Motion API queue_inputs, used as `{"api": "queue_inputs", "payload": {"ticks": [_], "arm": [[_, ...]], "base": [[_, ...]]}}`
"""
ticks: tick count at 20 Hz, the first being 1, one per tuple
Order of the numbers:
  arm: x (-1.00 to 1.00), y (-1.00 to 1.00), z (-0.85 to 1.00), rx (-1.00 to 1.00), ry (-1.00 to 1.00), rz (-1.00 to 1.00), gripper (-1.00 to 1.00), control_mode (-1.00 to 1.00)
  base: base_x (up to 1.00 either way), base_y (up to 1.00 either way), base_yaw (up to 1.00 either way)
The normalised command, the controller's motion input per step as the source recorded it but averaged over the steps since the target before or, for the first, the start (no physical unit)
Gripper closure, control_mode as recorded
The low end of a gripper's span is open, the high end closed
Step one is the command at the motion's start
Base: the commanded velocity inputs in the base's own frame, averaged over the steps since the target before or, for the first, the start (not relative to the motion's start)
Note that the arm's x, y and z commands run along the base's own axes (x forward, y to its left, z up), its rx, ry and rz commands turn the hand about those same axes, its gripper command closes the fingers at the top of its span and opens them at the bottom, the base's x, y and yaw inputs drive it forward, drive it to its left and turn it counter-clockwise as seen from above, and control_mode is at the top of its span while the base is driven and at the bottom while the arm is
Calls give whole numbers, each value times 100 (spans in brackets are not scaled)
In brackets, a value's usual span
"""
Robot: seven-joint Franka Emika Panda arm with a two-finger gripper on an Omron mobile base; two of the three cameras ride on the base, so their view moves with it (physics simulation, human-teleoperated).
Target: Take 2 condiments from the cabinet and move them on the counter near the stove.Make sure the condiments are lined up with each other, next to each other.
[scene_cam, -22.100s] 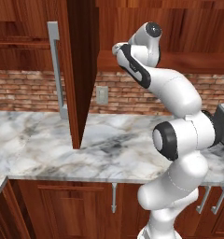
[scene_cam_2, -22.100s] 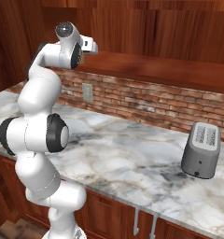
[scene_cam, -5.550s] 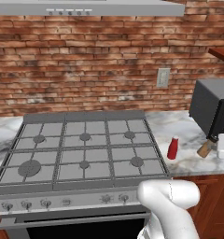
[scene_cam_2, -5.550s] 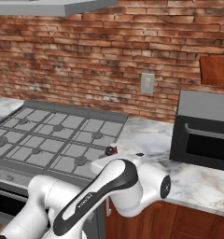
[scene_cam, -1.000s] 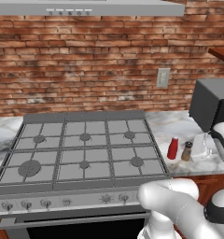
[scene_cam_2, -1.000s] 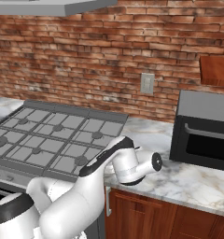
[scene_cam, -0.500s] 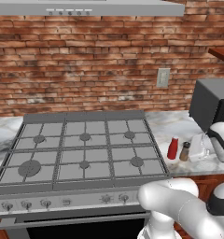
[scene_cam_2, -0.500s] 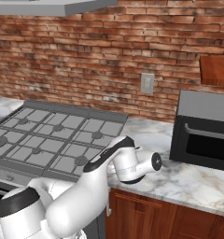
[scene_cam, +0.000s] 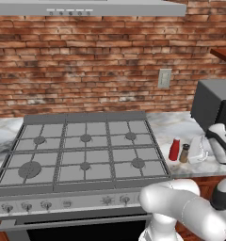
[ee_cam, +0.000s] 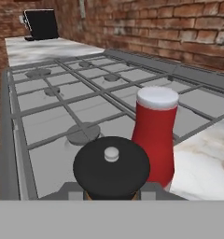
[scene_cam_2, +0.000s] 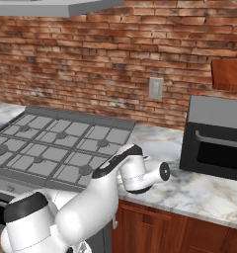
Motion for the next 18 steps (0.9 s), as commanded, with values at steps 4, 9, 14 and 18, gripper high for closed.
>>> {"api": "queue_inputs", "payload": {"ticks": [4,9,14,18], "arm": [[13,0,-12,0,0,0,100,-100],[10,0,-12,0,0,0,100,-100],[14,0,-12,0,0,0,100,-100],[18,0,-10,0,0,0,100,-100]], "base": [[0,0,0],[0,0,0],[0,0,0],[0,0,0]]}}
